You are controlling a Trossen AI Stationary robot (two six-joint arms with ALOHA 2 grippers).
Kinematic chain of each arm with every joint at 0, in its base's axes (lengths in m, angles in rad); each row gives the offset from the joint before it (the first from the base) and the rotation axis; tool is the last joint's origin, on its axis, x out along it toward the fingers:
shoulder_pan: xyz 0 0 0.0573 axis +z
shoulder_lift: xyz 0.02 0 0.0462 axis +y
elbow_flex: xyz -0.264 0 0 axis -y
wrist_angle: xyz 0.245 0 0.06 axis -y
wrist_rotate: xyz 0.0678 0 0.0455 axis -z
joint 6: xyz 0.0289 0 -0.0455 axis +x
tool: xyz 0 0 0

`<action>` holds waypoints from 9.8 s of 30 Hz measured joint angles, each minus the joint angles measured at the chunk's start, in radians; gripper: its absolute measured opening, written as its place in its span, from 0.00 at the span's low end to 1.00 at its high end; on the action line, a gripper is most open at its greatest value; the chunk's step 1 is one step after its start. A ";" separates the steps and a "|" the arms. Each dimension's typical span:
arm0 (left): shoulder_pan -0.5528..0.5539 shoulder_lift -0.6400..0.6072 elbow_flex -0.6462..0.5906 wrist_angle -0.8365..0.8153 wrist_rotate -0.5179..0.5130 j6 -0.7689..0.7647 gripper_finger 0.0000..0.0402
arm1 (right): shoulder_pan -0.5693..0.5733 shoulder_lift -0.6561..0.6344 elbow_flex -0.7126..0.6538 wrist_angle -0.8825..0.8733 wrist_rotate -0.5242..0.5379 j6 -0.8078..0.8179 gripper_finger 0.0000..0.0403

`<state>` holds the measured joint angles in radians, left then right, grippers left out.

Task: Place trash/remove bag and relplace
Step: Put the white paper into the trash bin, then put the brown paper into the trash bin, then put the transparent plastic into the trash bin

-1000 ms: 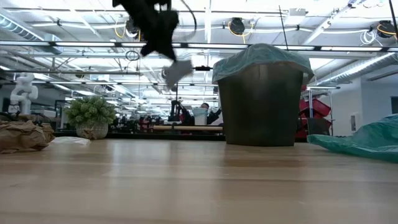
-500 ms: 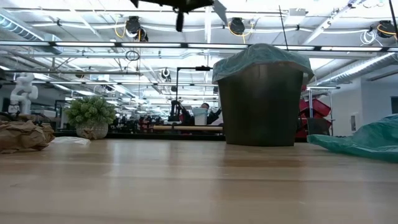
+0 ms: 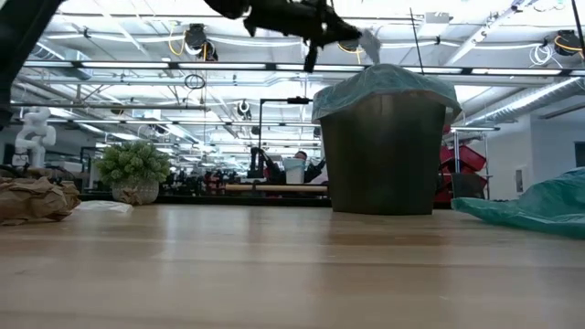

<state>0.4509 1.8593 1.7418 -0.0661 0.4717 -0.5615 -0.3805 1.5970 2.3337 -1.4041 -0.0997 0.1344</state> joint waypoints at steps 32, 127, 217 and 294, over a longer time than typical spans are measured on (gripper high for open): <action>0.027 -0.170 0.233 -1.289 -0.457 0.387 0.01 | 0.000 -0.002 0.000 0.002 -0.005 -0.024 0.00; 0.112 -0.449 -0.239 -0.283 -0.144 -0.010 0.00 | 0.002 -0.002 0.000 0.071 -0.058 -0.050 0.00; -0.286 -0.639 -1.011 -1.275 -0.244 -0.511 0.00 | -0.002 0.037 0.000 0.121 -0.090 -0.120 0.22; -0.006 -0.282 -0.464 -0.682 -0.232 -0.118 0.00 | 0.018 0.035 0.000 0.138 -0.114 -0.150 0.16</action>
<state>0.4446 1.5775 1.2774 -0.7482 0.2398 -0.6793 -0.3622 1.6321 2.3337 -1.2663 -0.2140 -0.0156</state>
